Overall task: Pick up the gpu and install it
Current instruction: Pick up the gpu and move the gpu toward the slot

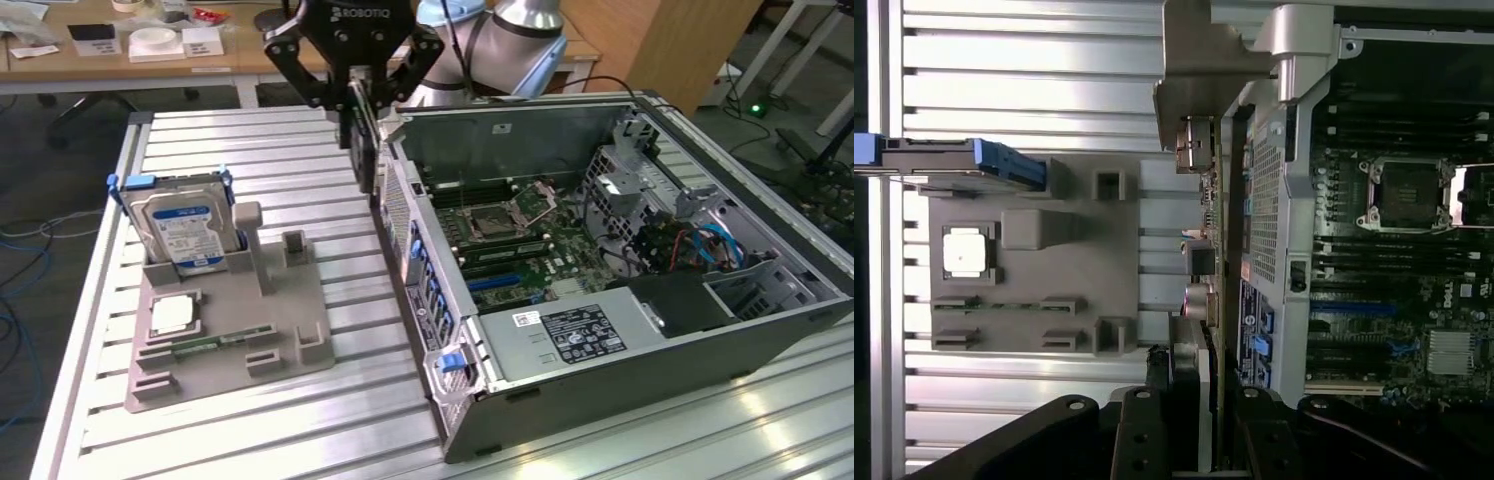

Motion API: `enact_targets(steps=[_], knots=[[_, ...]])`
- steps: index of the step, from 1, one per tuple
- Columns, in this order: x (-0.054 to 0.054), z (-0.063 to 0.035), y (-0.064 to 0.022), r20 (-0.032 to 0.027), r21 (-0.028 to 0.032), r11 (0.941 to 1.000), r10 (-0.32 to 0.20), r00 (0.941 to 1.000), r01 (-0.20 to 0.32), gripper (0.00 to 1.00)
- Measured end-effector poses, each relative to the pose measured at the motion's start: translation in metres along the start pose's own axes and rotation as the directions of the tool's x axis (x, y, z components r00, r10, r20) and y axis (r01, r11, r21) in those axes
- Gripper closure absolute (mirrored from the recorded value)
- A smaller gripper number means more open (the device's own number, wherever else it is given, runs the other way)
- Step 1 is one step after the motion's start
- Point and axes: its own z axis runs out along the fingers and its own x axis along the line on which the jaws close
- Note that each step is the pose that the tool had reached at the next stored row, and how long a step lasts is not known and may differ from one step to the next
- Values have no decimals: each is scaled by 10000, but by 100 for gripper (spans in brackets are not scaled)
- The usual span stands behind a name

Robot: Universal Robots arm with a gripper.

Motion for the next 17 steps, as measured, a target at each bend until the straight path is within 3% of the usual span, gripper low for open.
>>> enact_targets(steps=[17], knots=[[-395,3,-5,1,-1,10000,0,10000,0,72]])
